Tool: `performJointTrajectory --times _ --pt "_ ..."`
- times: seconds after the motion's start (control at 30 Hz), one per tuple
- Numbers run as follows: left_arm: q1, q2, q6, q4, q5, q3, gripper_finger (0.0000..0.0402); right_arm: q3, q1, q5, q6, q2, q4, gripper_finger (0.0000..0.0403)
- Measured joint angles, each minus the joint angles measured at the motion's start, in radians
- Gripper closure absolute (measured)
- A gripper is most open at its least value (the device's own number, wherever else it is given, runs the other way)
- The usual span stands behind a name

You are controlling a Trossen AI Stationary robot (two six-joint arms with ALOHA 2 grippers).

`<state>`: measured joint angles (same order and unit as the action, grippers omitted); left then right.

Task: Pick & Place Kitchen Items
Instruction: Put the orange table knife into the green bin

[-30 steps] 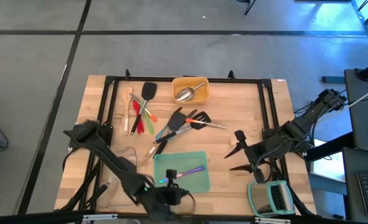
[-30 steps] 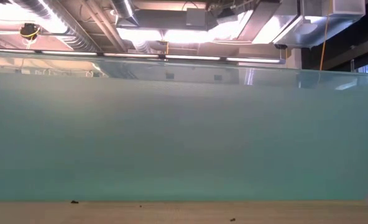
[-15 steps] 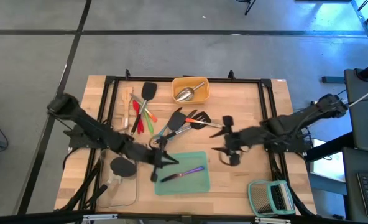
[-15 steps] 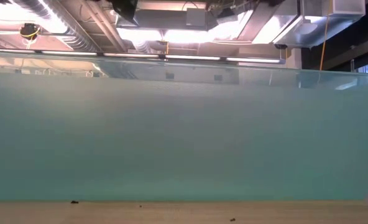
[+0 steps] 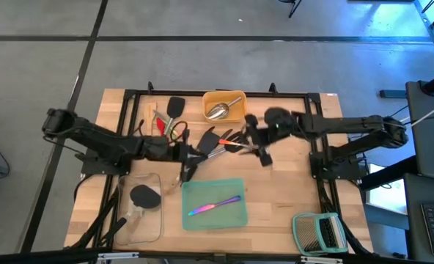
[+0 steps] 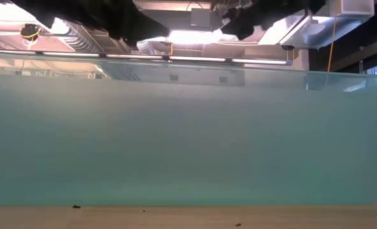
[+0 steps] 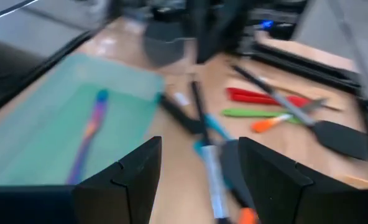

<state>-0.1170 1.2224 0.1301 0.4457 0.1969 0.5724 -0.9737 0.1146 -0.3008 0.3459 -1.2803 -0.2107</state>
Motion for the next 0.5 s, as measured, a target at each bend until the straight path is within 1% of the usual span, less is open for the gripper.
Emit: performJointTrajectory --times 0.13,0.2,0.3,0.4,0.5 --pt "0.069 0.0 0.018 0.019 -0.092 0.0 0.0393 0.0 0.087 0.0 -0.064 -0.028 0.08 0.0187" --pt "0.099 0.0 0.035 0.054 -0.152 0.0 0.0393 -0.001 0.109 0.0 -0.093 -0.048 0.114 0.0187" --pt "0.132 0.0 0.071 0.099 -0.228 0.0 0.0393 -0.001 0.117 0.0 -0.095 -0.07 0.121 0.0187" --pt "0.153 0.0 0.091 0.144 -0.245 0.0 0.0393 0.0 0.117 -0.003 -0.092 -0.075 0.145 0.0187" --pt "0.161 0.0 0.065 0.18 -0.238 0.0 0.0393 0.0 0.114 -0.009 -0.1 -0.076 0.176 0.0187"
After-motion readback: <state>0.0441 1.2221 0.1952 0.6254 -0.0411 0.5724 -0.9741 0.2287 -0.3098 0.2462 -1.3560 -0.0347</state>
